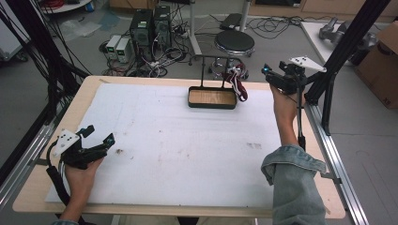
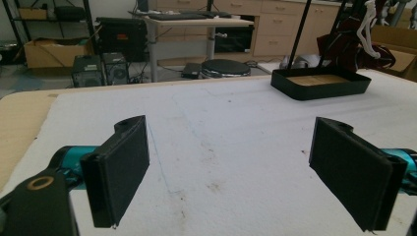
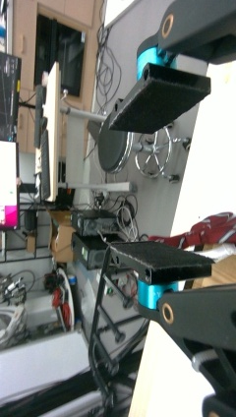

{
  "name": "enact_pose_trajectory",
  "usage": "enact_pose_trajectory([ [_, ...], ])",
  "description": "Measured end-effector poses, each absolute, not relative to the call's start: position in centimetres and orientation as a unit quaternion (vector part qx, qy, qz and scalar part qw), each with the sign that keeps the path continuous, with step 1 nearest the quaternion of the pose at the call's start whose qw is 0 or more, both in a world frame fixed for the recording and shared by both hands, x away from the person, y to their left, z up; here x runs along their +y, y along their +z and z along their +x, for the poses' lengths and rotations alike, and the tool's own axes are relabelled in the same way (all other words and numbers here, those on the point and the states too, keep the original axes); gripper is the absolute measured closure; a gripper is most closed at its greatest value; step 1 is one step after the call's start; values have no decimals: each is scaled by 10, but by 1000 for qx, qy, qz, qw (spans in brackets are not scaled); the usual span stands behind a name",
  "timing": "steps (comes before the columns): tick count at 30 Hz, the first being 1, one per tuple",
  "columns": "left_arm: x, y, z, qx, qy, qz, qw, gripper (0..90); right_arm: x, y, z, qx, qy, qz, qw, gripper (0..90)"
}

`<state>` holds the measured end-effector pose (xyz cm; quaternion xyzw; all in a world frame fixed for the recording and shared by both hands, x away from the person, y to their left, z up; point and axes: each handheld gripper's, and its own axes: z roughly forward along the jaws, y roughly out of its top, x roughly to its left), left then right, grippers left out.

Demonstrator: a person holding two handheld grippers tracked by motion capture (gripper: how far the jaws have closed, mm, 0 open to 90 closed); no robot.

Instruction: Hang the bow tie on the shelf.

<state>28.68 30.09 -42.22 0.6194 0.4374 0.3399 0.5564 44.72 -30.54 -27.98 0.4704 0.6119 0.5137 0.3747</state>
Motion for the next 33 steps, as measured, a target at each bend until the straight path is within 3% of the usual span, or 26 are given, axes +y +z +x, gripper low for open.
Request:
enact_pose_trajectory([
  [10, 305, -422, 283, 441, 342, 616, 556, 155, -305, -263, 424, 613, 521, 456, 380, 217],
  [33, 302, -422, 283, 441, 344, 619, 551, 155, -318, -264, 343, 599, 558, 421, 392, 209],
])
